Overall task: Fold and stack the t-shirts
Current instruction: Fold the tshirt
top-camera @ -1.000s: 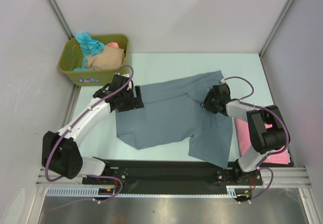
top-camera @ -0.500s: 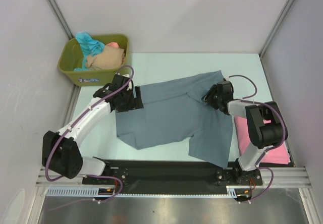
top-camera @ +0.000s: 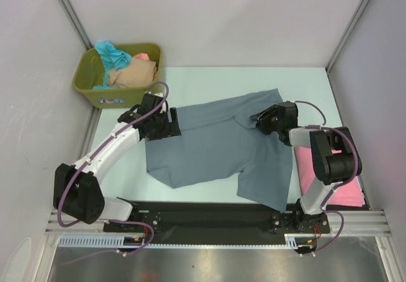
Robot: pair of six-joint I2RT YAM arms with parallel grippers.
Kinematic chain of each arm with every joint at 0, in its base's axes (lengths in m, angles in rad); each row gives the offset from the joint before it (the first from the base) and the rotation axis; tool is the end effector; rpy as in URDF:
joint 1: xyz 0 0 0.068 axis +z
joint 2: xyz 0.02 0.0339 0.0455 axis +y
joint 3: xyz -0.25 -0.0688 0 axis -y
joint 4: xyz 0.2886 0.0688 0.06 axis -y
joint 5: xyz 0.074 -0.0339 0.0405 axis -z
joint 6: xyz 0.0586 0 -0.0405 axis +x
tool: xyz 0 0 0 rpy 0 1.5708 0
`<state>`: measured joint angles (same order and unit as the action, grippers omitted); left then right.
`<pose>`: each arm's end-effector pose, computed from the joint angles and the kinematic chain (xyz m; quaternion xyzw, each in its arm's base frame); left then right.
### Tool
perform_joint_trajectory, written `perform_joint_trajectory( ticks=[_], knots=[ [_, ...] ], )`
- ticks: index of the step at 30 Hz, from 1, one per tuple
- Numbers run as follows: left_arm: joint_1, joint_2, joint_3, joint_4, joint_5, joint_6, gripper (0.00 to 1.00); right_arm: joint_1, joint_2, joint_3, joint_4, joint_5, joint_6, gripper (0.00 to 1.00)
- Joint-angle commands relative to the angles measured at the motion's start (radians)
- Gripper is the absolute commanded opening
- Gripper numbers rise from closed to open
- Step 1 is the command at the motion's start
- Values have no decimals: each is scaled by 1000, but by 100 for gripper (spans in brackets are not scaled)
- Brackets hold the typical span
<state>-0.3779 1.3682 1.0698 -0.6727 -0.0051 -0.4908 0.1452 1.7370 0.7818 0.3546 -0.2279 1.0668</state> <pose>0.3143 -0.1244 0.2214 -0.0547 0.9538 -0.1221 0.2690 0.3792 0.0688 0.0850 0.3433 0.8108 0.3465 0.3235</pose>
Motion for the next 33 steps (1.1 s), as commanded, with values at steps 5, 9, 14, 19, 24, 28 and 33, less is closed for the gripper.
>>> perform_joint_trajectory(
  ticks=[5,9,14,19,24,28,33],
  knots=[
    [-7,-24,-31,50,19,-29,84,-82,32,7,72,-175,291,42],
    [-7,-34,-47,56,19,-37,84,-84,41,33,70,-214,335,36],
    [-7,-31,-47,61,24,-45,84,-85,52,45,81,-260,396,25],
    [-6,-20,-42,68,30,-49,84,-87,-17,66,-221,-209,323,11],
    [-7,-9,-48,74,39,-49,84,-87,-73,79,-463,-117,109,29],
    [-6,-9,-42,73,28,-32,84,-93,-126,172,-620,-67,-199,36],
    [-7,17,-5,53,-22,14,84,-124,-171,307,-671,44,-485,60]
  ],
)
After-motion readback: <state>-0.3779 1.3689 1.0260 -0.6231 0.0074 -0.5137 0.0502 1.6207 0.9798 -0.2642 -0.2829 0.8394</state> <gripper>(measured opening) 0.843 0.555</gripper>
